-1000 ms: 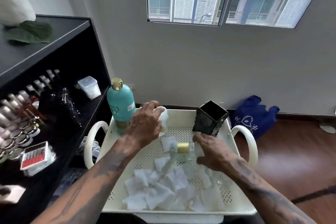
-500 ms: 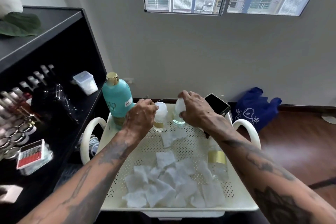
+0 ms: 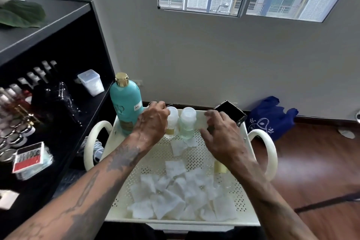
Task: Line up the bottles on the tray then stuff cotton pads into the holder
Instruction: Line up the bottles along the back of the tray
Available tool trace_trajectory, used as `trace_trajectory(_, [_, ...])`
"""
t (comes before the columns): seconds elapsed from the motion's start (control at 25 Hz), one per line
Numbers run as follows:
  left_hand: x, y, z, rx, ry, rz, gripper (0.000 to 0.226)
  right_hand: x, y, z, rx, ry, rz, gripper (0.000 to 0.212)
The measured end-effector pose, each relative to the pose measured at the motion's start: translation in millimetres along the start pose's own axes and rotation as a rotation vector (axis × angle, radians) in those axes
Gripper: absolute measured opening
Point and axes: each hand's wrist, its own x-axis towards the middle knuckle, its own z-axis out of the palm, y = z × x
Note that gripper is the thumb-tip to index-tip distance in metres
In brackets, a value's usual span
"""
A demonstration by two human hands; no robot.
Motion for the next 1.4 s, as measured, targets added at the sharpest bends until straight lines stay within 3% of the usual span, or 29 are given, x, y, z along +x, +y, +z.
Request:
trace_trajectory(0.08, [2, 2, 0, 0.114, -0.044, 0.02, 0.023, -43, 15, -7, -0.113, 0.018, 0.203, 0.029])
trace_trajectory(0.2, [-8, 15, 0, 0.205, 0.033, 0.085, 0.023, -62, 32, 10, -0.266, -0.357, 0.521, 0.059])
trace_trajectory(0.32, [-35, 48, 22, 0.092, -0.026, 0.272, 0.023, -56, 37, 22, -0.156, -0.381, 0.611, 0.076])
trace_trajectory(0.44, [-48, 71, 57, -0.083, -0.365, 0.103, 0.043, -56, 46, 18, -0.031, -0.353, 0.61, 0.083])
trace_trajectory(0.52, [-51, 71, 71, -0.107, -0.493, 0.01, 0.052, -61, 48, 8, 0.055, -0.33, 0.542, 0.085])
trace_trajectory(0.72, [-60, 52, 76, -0.019, -0.522, 0.014, 0.046, -53, 40, 2, 0.311, -0.074, 0.228, 0.057])
trace_trajectory(0.84, [-69, 47, 74, -0.044, -0.516, -0.011, 0.044, -32, 28, 22, 0.299, 0.054, 0.117, 0.057])
trace_trajectory(1.0, [-79, 45, 70, -0.075, -0.473, 0.017, 0.043, -9, 25, 50, 0.145, -0.027, 0.163, 0.074])
trace_trajectory(1.12, [-77, 45, 64, -0.195, -0.406, -0.019, 0.043, 2, 29, 58, 0.116, 0.03, 0.189, 0.079])
trace_trajectory(1.2, [-72, 48, 58, -0.251, -0.159, -0.01, 0.039, 7, 29, 60, 0.151, 0.054, 0.195, 0.079])
trace_trajectory(1.28, [-57, 50, 51, -0.145, 0.078, 0.06, 0.039, 11, 29, 64, 0.181, 0.067, 0.194, 0.077])
trace_trajectory(1.32, [-45, 50, 49, -0.066, 0.158, 0.086, 0.046, 12, 29, 65, 0.2, 0.071, 0.188, 0.077])
trace_trajectory(1.4, [-14, 47, 38, 0.106, 0.166, 0.147, 0.061, 16, 31, 67, 0.257, 0.087, 0.184, 0.076])
